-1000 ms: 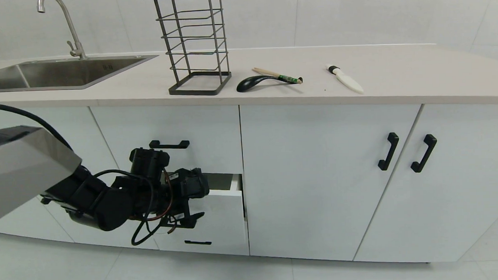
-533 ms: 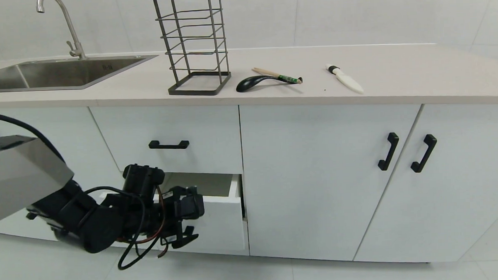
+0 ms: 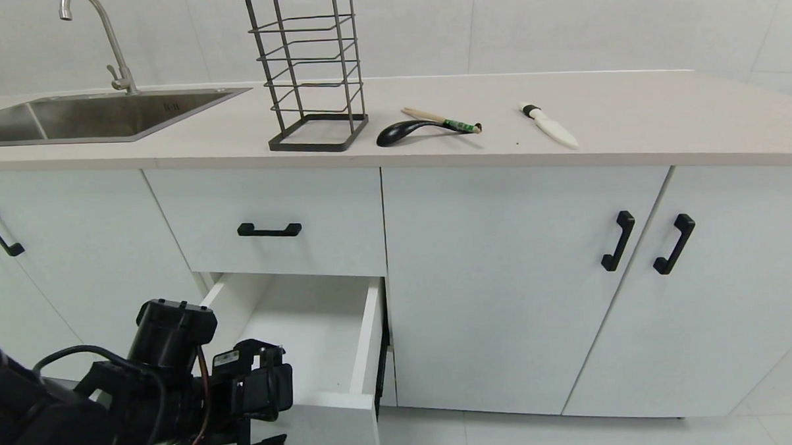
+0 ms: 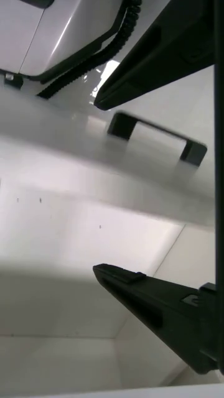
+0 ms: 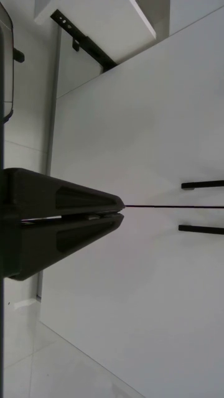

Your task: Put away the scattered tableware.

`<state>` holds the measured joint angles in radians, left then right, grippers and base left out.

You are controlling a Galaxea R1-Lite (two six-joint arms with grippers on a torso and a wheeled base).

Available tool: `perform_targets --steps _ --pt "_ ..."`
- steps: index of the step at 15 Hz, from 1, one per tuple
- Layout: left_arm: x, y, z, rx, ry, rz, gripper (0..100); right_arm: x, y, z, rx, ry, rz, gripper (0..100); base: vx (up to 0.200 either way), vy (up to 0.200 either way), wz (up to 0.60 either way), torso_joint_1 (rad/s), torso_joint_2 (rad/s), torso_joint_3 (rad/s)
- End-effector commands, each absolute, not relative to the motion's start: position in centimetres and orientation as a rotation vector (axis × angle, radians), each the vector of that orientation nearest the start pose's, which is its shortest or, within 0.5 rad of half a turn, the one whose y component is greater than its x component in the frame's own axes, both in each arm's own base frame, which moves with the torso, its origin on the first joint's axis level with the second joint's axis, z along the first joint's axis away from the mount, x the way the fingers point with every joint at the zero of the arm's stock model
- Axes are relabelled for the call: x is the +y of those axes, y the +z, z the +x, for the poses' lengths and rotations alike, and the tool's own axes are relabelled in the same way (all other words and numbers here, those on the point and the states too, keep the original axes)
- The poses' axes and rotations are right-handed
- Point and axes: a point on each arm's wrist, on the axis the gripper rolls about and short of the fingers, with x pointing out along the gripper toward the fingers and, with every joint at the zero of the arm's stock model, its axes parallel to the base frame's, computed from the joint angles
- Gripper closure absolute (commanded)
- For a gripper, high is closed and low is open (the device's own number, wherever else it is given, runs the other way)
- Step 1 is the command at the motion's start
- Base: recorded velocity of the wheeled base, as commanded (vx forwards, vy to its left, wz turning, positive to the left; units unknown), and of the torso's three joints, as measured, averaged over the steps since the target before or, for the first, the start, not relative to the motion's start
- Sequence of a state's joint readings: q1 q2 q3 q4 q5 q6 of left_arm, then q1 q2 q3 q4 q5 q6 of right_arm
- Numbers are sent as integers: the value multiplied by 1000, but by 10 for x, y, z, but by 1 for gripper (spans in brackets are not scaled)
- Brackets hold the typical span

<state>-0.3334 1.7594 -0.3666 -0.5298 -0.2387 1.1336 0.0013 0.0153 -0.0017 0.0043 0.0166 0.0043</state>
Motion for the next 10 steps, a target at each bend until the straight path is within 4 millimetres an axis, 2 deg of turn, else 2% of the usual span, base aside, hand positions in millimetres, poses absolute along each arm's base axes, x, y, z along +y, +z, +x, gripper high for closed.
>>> perform_targets --steps 1,5,6,7,8,10 --pt "-80 64 208 450 -973 1074 0 0 76 -22 20 18 5 100 0 0 0 0 0 0" --pt "-71 77 180 409 -952 1066 0 0 76 -22 20 18 5 100 0 0 0 0 0 0" --pt "-71 77 180 409 -952 1066 0 0 76 -22 20 18 5 100 0 0 0 0 0 0" --pt "-66 90 165 368 -914 1035 0 0 76 -22 20 18 5 100 0 0 0 0 0 0" --pt "-63 100 158 358 -888 991 0 0 76 -22 20 18 5 100 0 0 0 0 0 0" --pt "-59 120 150 375 -798 767 0 0 76 -22 20 18 5 100 0 0 0 0 0 0"
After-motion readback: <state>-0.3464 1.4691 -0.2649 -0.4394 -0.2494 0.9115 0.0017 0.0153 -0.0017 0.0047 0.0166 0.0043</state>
